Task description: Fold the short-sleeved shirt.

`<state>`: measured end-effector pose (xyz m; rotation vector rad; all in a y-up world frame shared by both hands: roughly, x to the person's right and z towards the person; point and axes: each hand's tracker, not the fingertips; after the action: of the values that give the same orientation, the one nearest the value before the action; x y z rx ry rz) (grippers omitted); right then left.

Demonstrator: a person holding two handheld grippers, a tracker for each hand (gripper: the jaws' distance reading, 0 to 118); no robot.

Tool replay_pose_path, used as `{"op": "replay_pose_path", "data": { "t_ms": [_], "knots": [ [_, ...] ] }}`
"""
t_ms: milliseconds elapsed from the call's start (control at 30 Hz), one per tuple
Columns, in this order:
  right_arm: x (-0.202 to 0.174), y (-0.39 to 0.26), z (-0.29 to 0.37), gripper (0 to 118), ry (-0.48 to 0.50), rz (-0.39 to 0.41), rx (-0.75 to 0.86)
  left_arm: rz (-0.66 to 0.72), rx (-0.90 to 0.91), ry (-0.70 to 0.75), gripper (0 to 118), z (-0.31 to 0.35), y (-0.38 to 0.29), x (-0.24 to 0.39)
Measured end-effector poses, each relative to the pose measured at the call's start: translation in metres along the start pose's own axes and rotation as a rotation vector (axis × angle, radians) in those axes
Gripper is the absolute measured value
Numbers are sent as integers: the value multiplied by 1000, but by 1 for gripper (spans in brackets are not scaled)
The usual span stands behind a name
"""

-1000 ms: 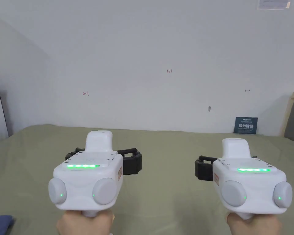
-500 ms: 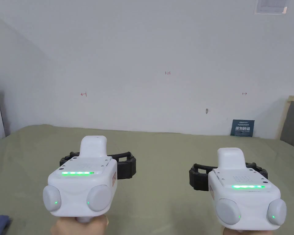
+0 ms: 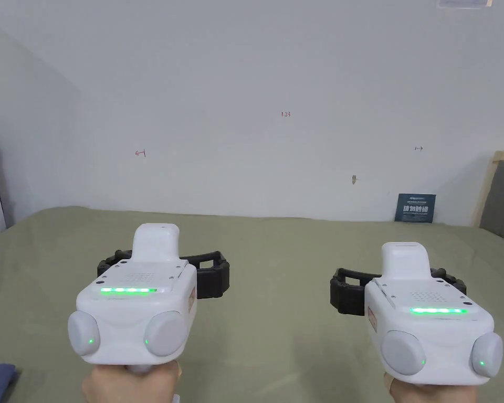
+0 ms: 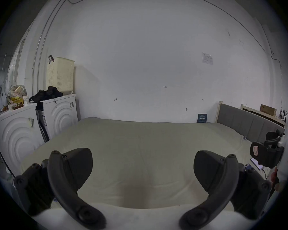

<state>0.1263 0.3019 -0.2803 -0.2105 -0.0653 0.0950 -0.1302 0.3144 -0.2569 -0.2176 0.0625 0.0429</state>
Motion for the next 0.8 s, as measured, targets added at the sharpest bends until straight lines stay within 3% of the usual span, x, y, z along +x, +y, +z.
{"op": "replay_pose_path", "data": {
  "t_ms": [467, 800],
  "knots": [
    [-3, -5, -2, 118, 77, -11, 42, -26, 18, -9, 118, -4, -7, -5],
    [-1, -9, -4, 118, 68, -30, 36, -18, 66, -6, 118, -3, -8, -9]
  ]
}}
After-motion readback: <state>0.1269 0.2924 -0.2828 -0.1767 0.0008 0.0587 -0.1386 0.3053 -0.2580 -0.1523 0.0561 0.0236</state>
